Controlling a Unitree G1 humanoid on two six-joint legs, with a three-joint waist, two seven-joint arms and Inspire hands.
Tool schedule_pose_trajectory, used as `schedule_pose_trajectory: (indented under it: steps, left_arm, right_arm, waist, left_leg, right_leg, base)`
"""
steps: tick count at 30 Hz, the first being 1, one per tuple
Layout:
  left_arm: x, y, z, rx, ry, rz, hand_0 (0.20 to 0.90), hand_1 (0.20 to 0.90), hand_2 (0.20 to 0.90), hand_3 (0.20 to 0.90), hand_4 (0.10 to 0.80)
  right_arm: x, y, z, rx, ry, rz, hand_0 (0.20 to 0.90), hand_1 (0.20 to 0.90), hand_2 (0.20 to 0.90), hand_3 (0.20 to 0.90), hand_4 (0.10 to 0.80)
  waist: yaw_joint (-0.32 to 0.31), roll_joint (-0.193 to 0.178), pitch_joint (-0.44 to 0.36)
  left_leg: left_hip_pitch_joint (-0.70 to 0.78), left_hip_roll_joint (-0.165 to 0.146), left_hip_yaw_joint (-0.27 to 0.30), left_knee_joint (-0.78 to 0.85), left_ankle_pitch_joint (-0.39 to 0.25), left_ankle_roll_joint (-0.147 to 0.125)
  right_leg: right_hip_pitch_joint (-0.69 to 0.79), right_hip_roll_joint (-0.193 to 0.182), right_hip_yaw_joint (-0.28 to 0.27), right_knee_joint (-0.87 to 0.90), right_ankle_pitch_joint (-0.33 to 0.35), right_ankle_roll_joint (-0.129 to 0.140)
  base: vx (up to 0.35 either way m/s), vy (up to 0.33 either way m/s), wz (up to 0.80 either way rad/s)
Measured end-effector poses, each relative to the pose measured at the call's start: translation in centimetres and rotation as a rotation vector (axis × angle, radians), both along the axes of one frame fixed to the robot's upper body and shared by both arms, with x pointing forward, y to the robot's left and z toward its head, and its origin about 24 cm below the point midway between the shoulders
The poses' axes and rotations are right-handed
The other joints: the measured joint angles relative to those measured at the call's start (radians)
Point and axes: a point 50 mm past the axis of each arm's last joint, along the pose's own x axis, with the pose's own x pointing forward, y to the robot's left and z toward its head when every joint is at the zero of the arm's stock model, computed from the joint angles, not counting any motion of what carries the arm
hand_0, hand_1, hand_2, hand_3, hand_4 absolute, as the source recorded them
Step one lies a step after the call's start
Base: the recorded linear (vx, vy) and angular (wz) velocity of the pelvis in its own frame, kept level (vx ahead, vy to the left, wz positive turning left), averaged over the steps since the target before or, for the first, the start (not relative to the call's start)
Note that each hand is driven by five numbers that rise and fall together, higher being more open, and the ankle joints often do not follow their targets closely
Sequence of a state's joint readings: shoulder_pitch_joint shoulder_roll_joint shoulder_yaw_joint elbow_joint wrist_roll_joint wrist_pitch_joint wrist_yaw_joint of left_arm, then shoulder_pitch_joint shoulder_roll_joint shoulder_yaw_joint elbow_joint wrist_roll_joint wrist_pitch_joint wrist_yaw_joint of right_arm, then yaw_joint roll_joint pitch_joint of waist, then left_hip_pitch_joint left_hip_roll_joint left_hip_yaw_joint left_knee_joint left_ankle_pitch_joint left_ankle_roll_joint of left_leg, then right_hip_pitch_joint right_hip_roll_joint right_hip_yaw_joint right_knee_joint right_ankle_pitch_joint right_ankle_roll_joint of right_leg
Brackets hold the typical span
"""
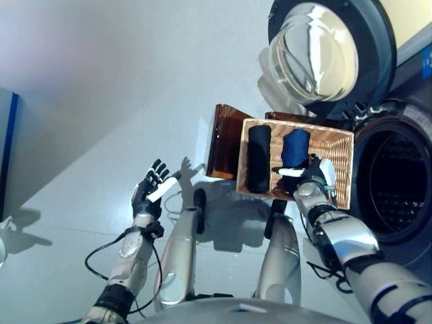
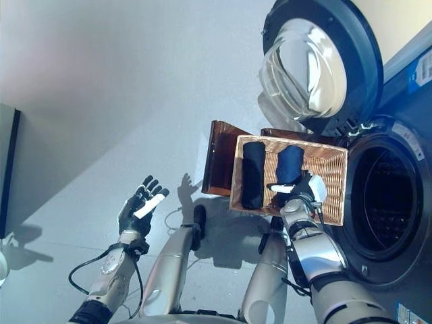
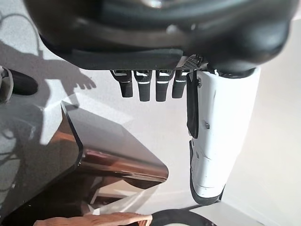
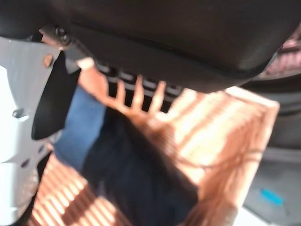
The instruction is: Pick up the clothes and place them into the washing machine
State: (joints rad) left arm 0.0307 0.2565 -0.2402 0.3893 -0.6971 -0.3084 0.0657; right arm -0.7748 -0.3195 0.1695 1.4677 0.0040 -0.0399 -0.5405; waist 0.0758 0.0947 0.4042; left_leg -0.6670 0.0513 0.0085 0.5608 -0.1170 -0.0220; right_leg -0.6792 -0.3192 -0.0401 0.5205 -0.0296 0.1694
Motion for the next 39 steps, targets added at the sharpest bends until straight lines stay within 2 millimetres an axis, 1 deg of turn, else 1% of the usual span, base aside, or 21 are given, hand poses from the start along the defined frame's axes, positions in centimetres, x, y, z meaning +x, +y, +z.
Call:
schedule_pose_trajectory:
  steps: [6,7,11,12,15,16,17,18,19,20,21,23,26,27,28,30,31,32,33,38,39]
  left_arm:
    - [-0.1,0.1,0.0,0.001,0.0,0.003,0.9,0.9,0.9,0.9,0.8]
    - [-0.1,0.1,0.1,-0.002,-0.001,0.0,0.9,0.9,0.9,0.9,0.8]
    - [-0.4,0.2,0.6,0.006,-0.021,-0.014,0.9,0.9,0.9,0.9,0.8]
    - [-0.3,0.3,1.0,0.009,-0.037,-0.022,0.9,0.9,0.9,0.9,0.8]
    - [-0.3,0.3,1.5,0.011,-0.059,-0.03,0.9,0.9,0.9,0.9,0.8]
    - [-0.4,0.4,1.6,0.015,-0.064,-0.034,0.9,0.9,0.9,0.9,0.8]
    - [-0.4,0.4,1.7,0.016,-0.067,-0.035,0.9,0.9,0.9,0.9,0.8]
    - [-0.3,0.4,1.8,0.015,-0.074,-0.038,0.9,0.9,0.9,0.9,0.8]
    - [-0.3,0.3,2.0,0.014,-0.082,-0.041,0.9,0.9,0.9,0.9,0.8]
    - [-0.3,0.3,2.1,0.013,-0.086,-0.044,0.9,0.9,0.9,0.9,0.8]
    - [-0.3,0.3,2.2,0.014,-0.089,-0.048,0.9,0.9,0.9,0.9,0.8]
    - [-0.3,0.3,2.2,0.014,-0.093,-0.057,0.9,0.9,0.9,0.9,0.8]
    - [-0.5,0.4,2.0,0.012,-0.081,-0.058,0.9,0.9,0.9,0.9,0.8]
    - [-0.9,0.4,1.6,0.01,-0.062,-0.057,0.9,0.9,0.9,0.9,0.8]
    - [-1.2,0.5,1.3,0.01,-0.047,-0.056,0.9,0.9,0.9,0.9,0.8]
    - [-1.4,0.5,1.2,0.009,-0.035,-0.058,0.9,0.9,0.9,0.9,0.8]
    - [-1.4,0.4,1.2,0.009,-0.035,-0.059,0.9,0.9,0.9,0.9,0.8]
    - [-1.4,0.5,1.1,0.009,-0.034,-0.06,0.9,0.9,0.9,0.9,0.8]
    - [-1.5,0.5,1.1,0.009,-0.032,-0.06,0.9,0.9,0.9,0.9,0.8]
    - [-1.7,0.5,1.0,0.007,-0.032,-0.075,0.9,0.9,0.9,0.9,0.8]
    - [-1.7,0.5,1.0,0.008,-0.032,-0.075,0.9,0.9,0.9,0.9,0.8]
  right_arm:
    - [0.6,0.0,0.8,-0.041,0.004,0.008,0.9,0.9,0.9,0.9,0.8]
    - [0.5,-0.2,0.8,-0.062,0.021,0.012,0.9,0.9,0.9,0.9,0.8]
    - [0.3,-0.9,1.0,-0.106,0.064,0.003,0.9,0.9,0.9,0.9,0.8]
    - [0.1,-1.5,1.0,-0.131,0.09,-0.008,0.9,0.9,0.9,0.9,0.8]
    - [-0.1,-2.0,1.0,-0.177,0.126,-0.005,0.9,0.9,0.9,0.9,0.8]
    - [-0.1,-2.1,1.1,-0.2,0.139,0.005,0.831,0.831,0.831,0.831,0.751]
    - [-0.1,-2.2,1.1,-0.214,0.144,0.011,0.571,0.571,0.571,0.571,0.565]
    - [-0.2,-2.6,1.2,-0.243,0.156,0.019,0.494,0.494,0.494,0.494,0.51]
    - [-0.3,-2.9,1.3,-0.255,0.16,0.017,0.285,0.285,0.285,0.285,0.361]
    - [-0.4,-3.2,1.4,-0.267,0.165,0.016,0.214,0.214,0.214,0.214,0.31]
    - [-0.4,-3.3,1.5,-0.272,0.169,0.015,0.2,0.2,0.2,0.2,0.3]
    - [-0.5,-3.7,1.6,-0.289,0.186,0.009,0.2,0.2,0.2,0.2,0.3]
    - [-1.2,-4.0,0.8,-0.314,0.243,0.042,0.2,0.2,0.2,0.2,0.3]
    - [-1.5,-4.1,0.4,-0.312,0.263,0.049,0.2,0.2,0.2,0.2,0.3]
    - [-1.6,-4.1,0.3,-0.305,0.272,0.054,0.2,0.2,0.2,0.2,0.3]
    - [-2.0,-4.1,-0.2,-0.306,0.29,0.06,0.2,0.2,0.2,0.2,0.3]
    - [-2.2,-4.2,-0.3,-0.302,0.296,0.06,0.2,0.2,0.2,0.2,0.3]
    - [-2.3,-4.2,-0.5,-0.294,0.302,0.062,0.2,0.2,0.2,0.2,0.3]
    - [-2.3,-4.1,-0.5,-0.289,0.307,0.065,0.2,0.2,0.2,0.2,0.3]
    - [-2.7,-4.2,-1.0,-0.263,0.312,0.049,0.2,0.2,0.2,0.2,0.3]
    - [-2.8,-4.2,-1.0,-0.259,0.312,0.045,0.2,0.2,0.2,0.2,0.3]
  waist:
    - [0.012,0.0,-0.001]
    - [0.02,0.001,-0.001]
    - [0.043,0.003,-0.004]
    - [0.051,0.006,-0.005]
    - [0.057,0.015,-0.011]
    - [0.06,0.016,-0.018]
    - [0.06,0.018,-0.018]
    - [0.061,0.024,-0.022]
    - [0.061,0.025,-0.024]
    - [0.063,0.03,-0.027]
    - [0.067,0.03,-0.027]
    - [0.076,0.033,-0.036]
    - [0.078,0.031,-0.048]
    - [0.08,0.034,-0.073]
    - [0.08,0.035,-0.088]
    - [0.078,0.036,-0.089]
    - [0.079,0.036,-0.089]
    - [0.079,0.036,-0.09]
    - [0.079,0.036,-0.09]
    - [0.078,0.035,-0.096]
    - [0.077,0.035,-0.096]
  left_leg:
    - [-0.043,-0.004,-0.003,0.029,-0.011,-0.002]
    - [-0.05,-0.01,-0.007,0.033,-0.011,-0.002]
    - [-0.075,-0.019,-0.009,0.056,-0.009,0.002]
    - [-0.082,-0.03,-0.015,0.066,-0.013,0.004]
    - [-0.102,-0.035,-0.021,0.101,-0.028,0.008]
    - [-0.113,-0.037,-0.021,0.109,-0.035,0.008]
    - [-0.116,-0.038,-0.021,0.114,-0.035,0.008]
    - [-0.129,-0.041,-0.023,0.126,-0.041,0.011]
    - [-0.136,-0.047,-0.025,0.133,-0.042,0.012]
    - [-0.144,-0.049,-0.029,0.138,-0.042,0.012]
    - [-0.146,-0.049,-0.029,0.14,-0.042,0.013]
    - [-0.159,-0.049,-0.033,0.157,-0.048,0.012]
    - [-0.172,-0.049,-0.041,0.217,-0.088,0.007]
    - [-0.191,-0.047,-0.042,0.228,-0.077,0.009]
    - [-0.199,-0.048,-0.039,0.23,-0.078,0.009]
    - [-0.198,-0.048,-0.04,0.255,-0.106,0.01]
    - [-0.199,-0.047,-0.041,0.264,-0.096,0.01]
    - [-0.2,-0.047,-0.042,0.27,-0.106,0.011]
    - [-0.2,-0.047,-0.043,0.273,-0.119,0.008]
    - [-0.2,-0.047,-0.038,0.277,-0.112,0.011]
    - [-0.2,-0.047,-0.038,0.277,-0.123,0.014]
  right_leg:
    - [-0.042,-0.006,0.004,0.028,-0.005,0.001]
    - [-0.051,-0.012,0.004,0.041,-0.012,0.002]
    - [-0.074,-0.023,0.004,0.071,-0.026,0.003]
    - [-0.081,-0.031,0.004,0.09,-0.037,0.007]
    - [-0.088,-0.039,0.002,0.115,-0.051,0.01]
    - [-0.098,-0.041,0.003,0.122,-0.052,0.011]
    - [-0.1,-0.041,0.002,0.123,-0.053,0.011]
    - [-0.109,-0.046,0.004,0.134,-0.055,0.015]
    - [-0.118,-0.052,0.004,0.145,-0.06,0.018]
    - [-0.122,-0.053,0.004,0.149,-0.062,0.018]
    - [-0.125,-0.053,0.004,0.153,-0.063,0.017]
    - [-0.136,-0.054,0.005,0.17,-0.071,0.017]
    - [-0.147,-0.057,0.017,0.243,-0.128,0.025]
    - [-0.162,-0.054,0.024,0.252,-0.128,0.018]
    - [-0.172,-0.054,0.026,0.254,-0.129,0.019]
    - [-0.171,-0.057,0.027,0.28,-0.147,0.025]
    - [-0.17,-0.057,0.029,0.287,-0.147,0.024]
    - [-0.17,-0.057,0.03,0.292,-0.153,0.023]
    - [-0.171,-0.057,0.027,0.295,-0.158,0.026]
    - [-0.172,-0.056,0.036,0.294,-0.157,0.027]
    - [-0.171,-0.058,0.034,0.294,-0.159,0.028]
  base:
    - [-0.006,0.006,0.01]
    - [-0.022,0.003,0.12]
    - [-0.022,0.015,0.12]
    - [-0.016,0.007,0.22]
    - [-0.009,0.005,0.13]
    - [0.0,0.0,0.0]
    - [-0.001,-0.008,0.05]
    - [0.005,-0.011,0.1]
    - [0.008,-0.007,0.14]
    - [0.008,-0.01,0.11]
    - [0.002,-0.007,0.04]
    - [0.092,-0.038,0.04]
    - [0.033,-0.017,0.16]
    - [0.008,0.0,0.08]
    - [0.0,0.0,0.0]
    - [-0.041,0.007,0.01]
    - [-0.088,0.024,0.03]
    - [-0.088,0.026,0.0]
    - [0.0,0.0,0.0]
    - [0.019,-0.002,-0.03]
    - [0.099,-0.021,0.02]
